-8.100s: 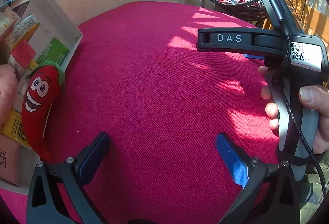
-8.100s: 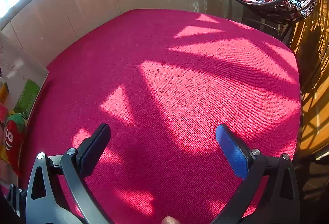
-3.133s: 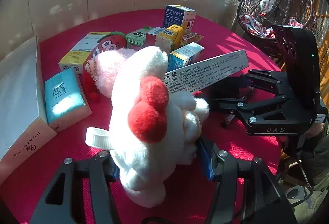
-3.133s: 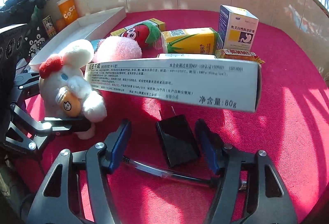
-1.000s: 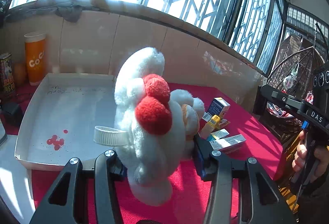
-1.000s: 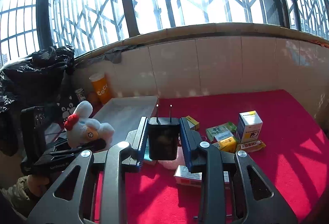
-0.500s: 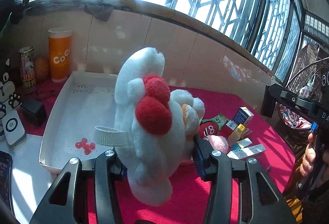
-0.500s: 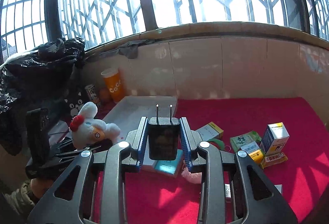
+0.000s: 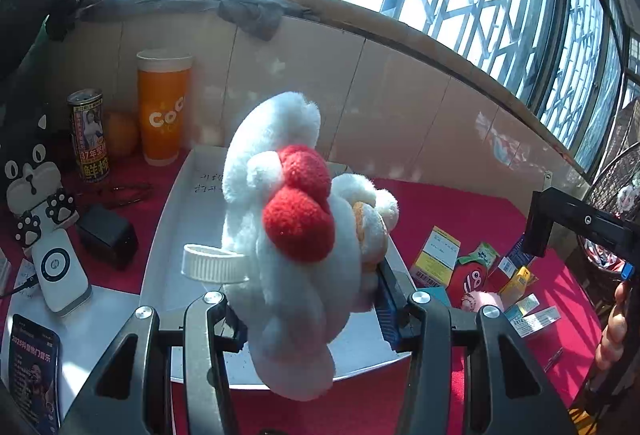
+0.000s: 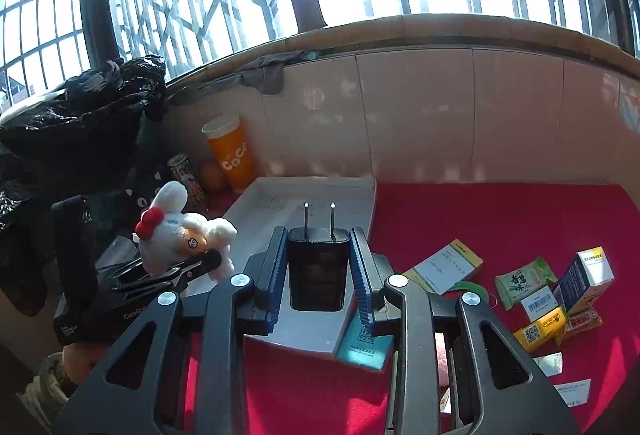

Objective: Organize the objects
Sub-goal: 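Carry the bunny and charger into the white tray and open both tools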

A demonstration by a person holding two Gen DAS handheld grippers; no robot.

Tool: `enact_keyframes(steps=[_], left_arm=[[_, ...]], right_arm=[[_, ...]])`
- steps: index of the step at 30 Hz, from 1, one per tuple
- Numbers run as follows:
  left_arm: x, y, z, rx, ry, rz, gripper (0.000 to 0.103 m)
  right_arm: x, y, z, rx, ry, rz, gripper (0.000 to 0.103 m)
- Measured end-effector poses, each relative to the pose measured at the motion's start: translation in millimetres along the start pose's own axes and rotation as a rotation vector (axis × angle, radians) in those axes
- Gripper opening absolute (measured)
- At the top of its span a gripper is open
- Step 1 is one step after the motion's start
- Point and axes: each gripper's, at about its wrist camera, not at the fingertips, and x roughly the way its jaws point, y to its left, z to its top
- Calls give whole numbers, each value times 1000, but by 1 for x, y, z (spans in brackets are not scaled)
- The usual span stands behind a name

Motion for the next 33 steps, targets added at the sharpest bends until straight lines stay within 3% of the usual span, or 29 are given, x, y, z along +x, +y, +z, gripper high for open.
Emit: enact_keyframes(steps=[11,33], left_arm=[[19,14,9,-3,17,34,49],[69,31,11,-29,74,47,50]], right_arm=[[52,10,2,42,89,22,30],[146,8,-14,66,220,-56,30]])
